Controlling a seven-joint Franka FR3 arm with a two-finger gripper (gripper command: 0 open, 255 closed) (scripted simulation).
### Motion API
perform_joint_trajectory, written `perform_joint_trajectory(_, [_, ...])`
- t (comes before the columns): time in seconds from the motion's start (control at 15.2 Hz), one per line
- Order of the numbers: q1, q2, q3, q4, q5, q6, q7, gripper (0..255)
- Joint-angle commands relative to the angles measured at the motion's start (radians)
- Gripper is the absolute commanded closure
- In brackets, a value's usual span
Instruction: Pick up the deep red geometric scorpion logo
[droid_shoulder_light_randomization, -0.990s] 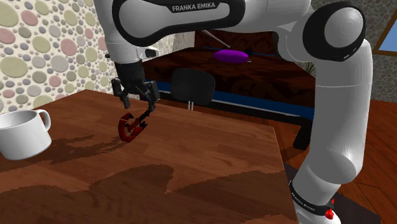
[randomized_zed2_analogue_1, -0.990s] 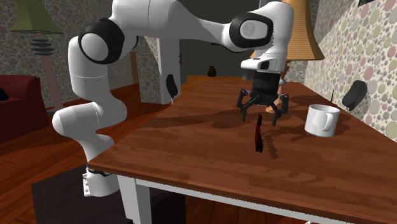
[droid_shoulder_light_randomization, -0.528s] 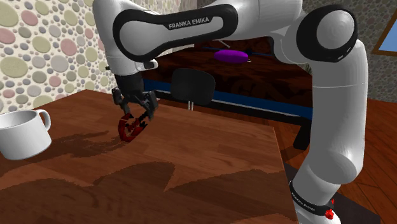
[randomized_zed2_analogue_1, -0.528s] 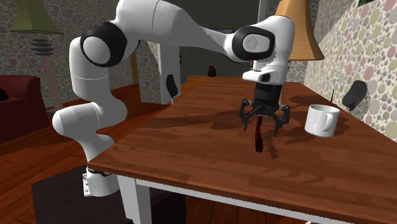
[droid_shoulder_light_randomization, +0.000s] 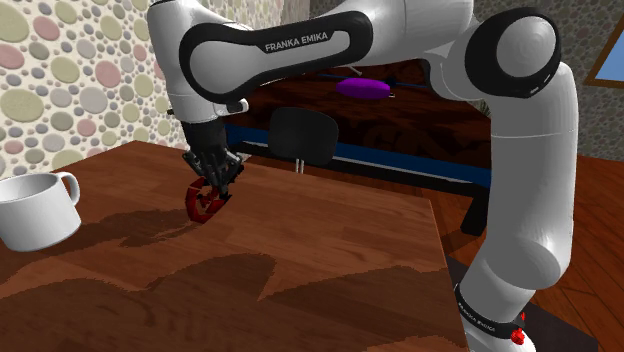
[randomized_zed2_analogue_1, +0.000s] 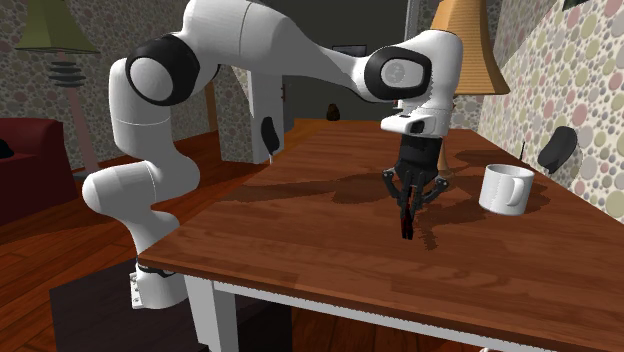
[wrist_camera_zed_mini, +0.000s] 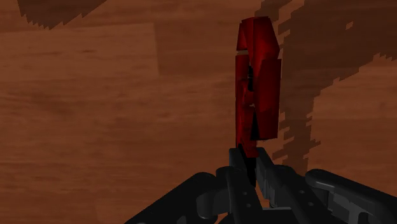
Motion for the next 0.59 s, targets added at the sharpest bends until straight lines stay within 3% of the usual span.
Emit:
perform_joint_trajectory(0.0, [0.0,0.0,0.0,0.0,0.0,0.0,0.0,255])
perform_joint_trajectory(0.53, [0.007,-0.008,0.004,0.059,0.008,-0.063,-0.01,255])
